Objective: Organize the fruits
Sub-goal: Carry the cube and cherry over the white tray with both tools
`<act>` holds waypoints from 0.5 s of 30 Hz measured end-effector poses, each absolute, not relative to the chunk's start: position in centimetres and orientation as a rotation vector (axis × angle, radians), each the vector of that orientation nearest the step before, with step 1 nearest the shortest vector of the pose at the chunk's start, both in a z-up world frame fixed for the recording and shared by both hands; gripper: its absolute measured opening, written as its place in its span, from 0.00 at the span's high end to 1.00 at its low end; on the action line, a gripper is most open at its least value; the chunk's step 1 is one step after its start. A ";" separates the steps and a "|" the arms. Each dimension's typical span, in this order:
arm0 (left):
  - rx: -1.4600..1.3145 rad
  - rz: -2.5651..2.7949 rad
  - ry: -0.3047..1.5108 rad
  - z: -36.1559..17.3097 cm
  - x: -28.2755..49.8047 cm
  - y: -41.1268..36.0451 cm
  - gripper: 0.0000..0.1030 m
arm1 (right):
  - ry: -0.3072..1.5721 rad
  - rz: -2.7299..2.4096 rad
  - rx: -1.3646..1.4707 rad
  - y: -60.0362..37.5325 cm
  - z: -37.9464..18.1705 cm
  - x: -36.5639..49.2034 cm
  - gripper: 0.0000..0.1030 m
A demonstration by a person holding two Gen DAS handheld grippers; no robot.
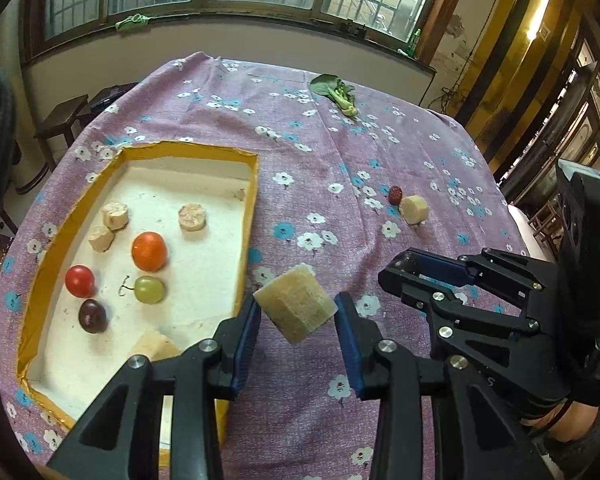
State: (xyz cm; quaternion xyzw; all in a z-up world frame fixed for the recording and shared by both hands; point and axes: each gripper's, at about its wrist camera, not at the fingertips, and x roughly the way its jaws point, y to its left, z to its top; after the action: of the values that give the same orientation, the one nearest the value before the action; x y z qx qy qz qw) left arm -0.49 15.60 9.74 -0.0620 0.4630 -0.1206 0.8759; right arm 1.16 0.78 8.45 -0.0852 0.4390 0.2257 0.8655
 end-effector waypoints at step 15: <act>-0.198 -0.060 0.958 9.4 -1.4 24.0 0.61 | 0.893 0.624 -0.190 7.8 9.7 3.3 0.75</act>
State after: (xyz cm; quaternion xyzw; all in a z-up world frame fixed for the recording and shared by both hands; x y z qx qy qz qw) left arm -1.35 24.02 9.37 -0.0953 0.4599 -0.0290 0.8824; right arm 3.27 7.79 9.72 -0.0903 0.4240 0.2962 0.8511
